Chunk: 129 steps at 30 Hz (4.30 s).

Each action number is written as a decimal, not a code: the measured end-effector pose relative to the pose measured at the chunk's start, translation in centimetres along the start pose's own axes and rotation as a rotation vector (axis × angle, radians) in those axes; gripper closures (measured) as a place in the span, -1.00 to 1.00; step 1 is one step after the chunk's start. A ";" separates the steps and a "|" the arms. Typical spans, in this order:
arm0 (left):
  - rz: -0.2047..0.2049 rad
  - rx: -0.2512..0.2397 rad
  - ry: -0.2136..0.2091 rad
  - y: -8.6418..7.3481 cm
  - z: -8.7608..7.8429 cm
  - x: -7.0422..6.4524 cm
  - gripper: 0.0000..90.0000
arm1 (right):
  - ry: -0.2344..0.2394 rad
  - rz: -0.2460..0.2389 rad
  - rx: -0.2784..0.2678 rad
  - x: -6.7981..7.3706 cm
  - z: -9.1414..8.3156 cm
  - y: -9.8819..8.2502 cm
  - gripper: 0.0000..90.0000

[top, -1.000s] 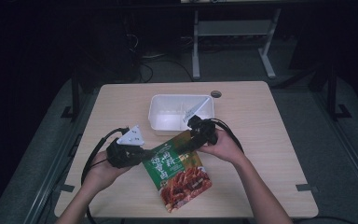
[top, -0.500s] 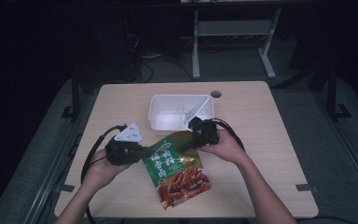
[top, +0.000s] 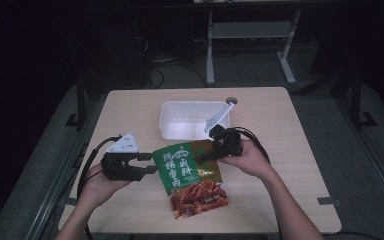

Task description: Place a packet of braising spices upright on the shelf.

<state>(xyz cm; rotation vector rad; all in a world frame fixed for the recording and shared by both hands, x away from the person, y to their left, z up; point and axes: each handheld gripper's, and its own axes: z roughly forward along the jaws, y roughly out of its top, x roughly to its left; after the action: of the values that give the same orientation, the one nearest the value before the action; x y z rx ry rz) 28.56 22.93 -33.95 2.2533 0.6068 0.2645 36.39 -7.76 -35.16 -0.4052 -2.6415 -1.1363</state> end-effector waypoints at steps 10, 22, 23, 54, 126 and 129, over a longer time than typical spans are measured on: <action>-0.053 -0.011 0.022 -2.8 0.6 0.4 0.05 | -0.043 0.013 -0.044 0.9 -2.3 -0.4 0.99; -0.144 -0.045 0.047 -6.2 2.0 1.3 -0.13 | -0.085 -0.009 -0.066 2.8 -4.0 0.4 0.99; -0.144 -0.042 0.055 -6.4 2.1 1.4 -0.13 | -0.085 -0.009 -0.066 2.8 -4.0 0.4 0.99; -0.162 -0.010 0.139 -8.9 3.4 1.4 -0.36 | -0.199 0.069 -0.133 4.1 -6.7 1.0 0.99; -0.193 -0.031 0.151 -9.2 2.9 1.9 -0.53 | -0.715 0.324 -0.398 -3.4 -10.3 7.2 0.99; -0.193 -0.030 0.149 -9.2 2.9 1.9 -0.52 | -0.735 0.335 -0.402 -3.7 -10.0 7.2 0.99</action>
<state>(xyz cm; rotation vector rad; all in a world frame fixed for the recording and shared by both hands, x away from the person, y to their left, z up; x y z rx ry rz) 28.10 27.45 -42.67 2.1406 0.8874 0.3440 43.36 -10.92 -24.81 -1.5361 -2.6922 -1.6247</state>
